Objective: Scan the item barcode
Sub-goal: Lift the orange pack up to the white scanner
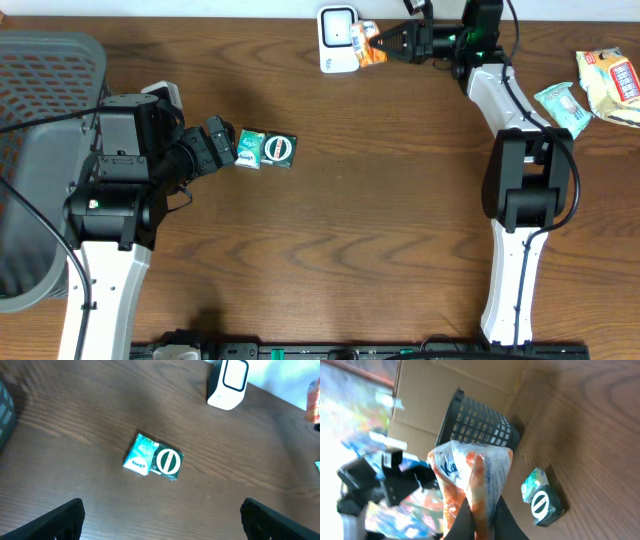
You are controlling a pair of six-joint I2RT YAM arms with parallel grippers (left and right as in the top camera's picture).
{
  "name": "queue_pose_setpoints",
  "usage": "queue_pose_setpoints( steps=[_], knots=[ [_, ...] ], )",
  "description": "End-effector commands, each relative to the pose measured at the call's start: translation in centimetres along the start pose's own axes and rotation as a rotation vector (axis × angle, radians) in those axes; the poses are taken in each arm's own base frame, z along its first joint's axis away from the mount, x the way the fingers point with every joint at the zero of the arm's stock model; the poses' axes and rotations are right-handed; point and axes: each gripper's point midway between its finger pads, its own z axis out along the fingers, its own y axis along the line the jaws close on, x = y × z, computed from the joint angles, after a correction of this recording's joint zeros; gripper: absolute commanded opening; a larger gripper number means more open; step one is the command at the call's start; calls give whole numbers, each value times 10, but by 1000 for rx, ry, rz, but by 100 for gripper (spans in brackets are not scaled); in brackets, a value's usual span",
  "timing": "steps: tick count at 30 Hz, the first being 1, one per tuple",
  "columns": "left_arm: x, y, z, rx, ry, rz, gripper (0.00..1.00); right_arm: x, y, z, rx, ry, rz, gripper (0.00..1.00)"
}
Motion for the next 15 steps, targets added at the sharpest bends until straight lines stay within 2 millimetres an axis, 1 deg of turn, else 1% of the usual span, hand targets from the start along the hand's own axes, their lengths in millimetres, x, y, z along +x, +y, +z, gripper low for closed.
queue_pose_setpoints(
  steps=[1, 4, 15],
  knots=[
    [-6, -1, -4, -1, -18, 17, 98, -4, 18, 6, -14, 19, 31, 1],
    [-6, -1, -4, -1, -18, 17, 98, -7, 19, 6, -9, 9, 44, 1],
    [-6, -1, -4, -1, -18, 17, 98, -7, 19, 8, -9, 10, 46, 1]
  ],
)
